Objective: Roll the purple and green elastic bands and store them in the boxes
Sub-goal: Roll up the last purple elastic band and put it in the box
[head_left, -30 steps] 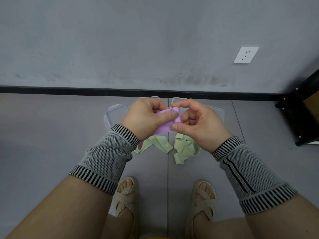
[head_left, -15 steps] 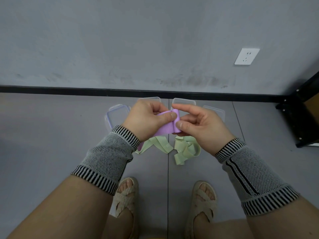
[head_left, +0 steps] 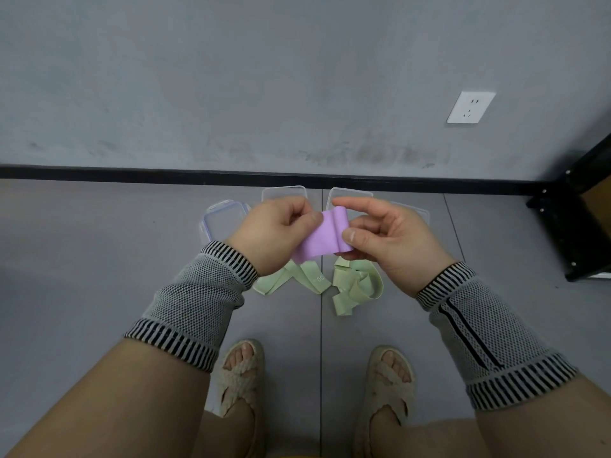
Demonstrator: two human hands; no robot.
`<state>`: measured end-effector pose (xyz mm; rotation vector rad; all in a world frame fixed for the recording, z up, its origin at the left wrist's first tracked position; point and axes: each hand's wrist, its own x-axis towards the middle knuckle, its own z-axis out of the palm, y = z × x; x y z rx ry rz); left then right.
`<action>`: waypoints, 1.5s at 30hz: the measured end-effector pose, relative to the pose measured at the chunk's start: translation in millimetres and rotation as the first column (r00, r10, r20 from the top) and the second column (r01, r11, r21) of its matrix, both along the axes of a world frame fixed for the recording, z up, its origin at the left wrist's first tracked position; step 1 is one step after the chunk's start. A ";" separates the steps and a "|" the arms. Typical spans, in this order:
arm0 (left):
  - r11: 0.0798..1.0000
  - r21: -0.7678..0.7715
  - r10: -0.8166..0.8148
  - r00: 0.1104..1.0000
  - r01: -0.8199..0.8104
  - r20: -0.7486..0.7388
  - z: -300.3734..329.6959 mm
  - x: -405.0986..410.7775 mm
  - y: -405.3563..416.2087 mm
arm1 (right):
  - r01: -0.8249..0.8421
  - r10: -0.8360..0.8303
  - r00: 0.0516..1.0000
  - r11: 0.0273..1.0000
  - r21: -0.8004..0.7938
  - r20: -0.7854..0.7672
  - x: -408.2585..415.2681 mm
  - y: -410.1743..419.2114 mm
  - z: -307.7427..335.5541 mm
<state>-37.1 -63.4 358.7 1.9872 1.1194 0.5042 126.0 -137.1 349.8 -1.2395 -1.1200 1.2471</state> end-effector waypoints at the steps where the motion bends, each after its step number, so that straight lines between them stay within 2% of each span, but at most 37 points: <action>1: 1.000 -0.005 -0.004 1.000 0.004 0.012 -0.9 0.5 0.5 | 0.004 -0.004 1.000 1.000 0.001 -0.013 0.8 0.1 -0.2; 4: 1.000 0.018 0.003 0.998 -0.004 0.055 -3.3 1.8 1.7 | 0.017 -0.017 0.998 1.000 0.003 -0.053 2.2 0.7 -0.4; 12: 0.998 -0.046 0.038 0.985 -0.031 0.169 1.7 3.2 -0.9 | 0.010 -0.010 0.998 1.000 -0.009 -0.055 4.7 -0.7 0.7; 19: 0.988 -0.140 0.091 0.967 -0.059 0.238 -1.6 4.7 -0.2 | 0.041 -0.041 0.998 0.999 0.012 0.048 1.1 0.2 2.7; 25: 0.987 -0.150 0.099 0.962 -0.062 0.254 0.3 8.4 -1.6 | 0.083 -0.089 0.989 0.995 0.056 0.116 -4.5 3.3 0.1; 32: 0.972 -0.228 0.124 0.953 -0.061 0.275 6.9 10.7 -8.6 | 0.082 -0.098 0.974 0.993 0.083 0.203 -8.0 3.2 -0.7; 34: 0.972 -0.221 0.129 0.962 -0.075 0.241 5.6 10.8 -8.4 | 0.080 -0.097 0.970 0.993 0.082 0.223 -8.7 3.3 -1.4; 36: 0.973 -0.210 0.137 0.966 -0.091 0.217 3.4 9.7 -6.3 | 0.082 -0.096 0.971 0.994 0.074 0.217 -9.5 3.6 -1.6; 40: 0.973 -0.221 0.123 0.965 -0.071 0.231 6.2 8.5 -7.9 | 0.089 -0.089 0.991 0.996 0.011 0.096 -7.2 3.2 -2.8; 45: 0.974 -0.222 0.085 0.976 -0.039 0.200 8.1 10.8 -11.4 | 0.096 -0.092 0.990 0.995 -0.037 0.104 -7.6 2.5 -0.8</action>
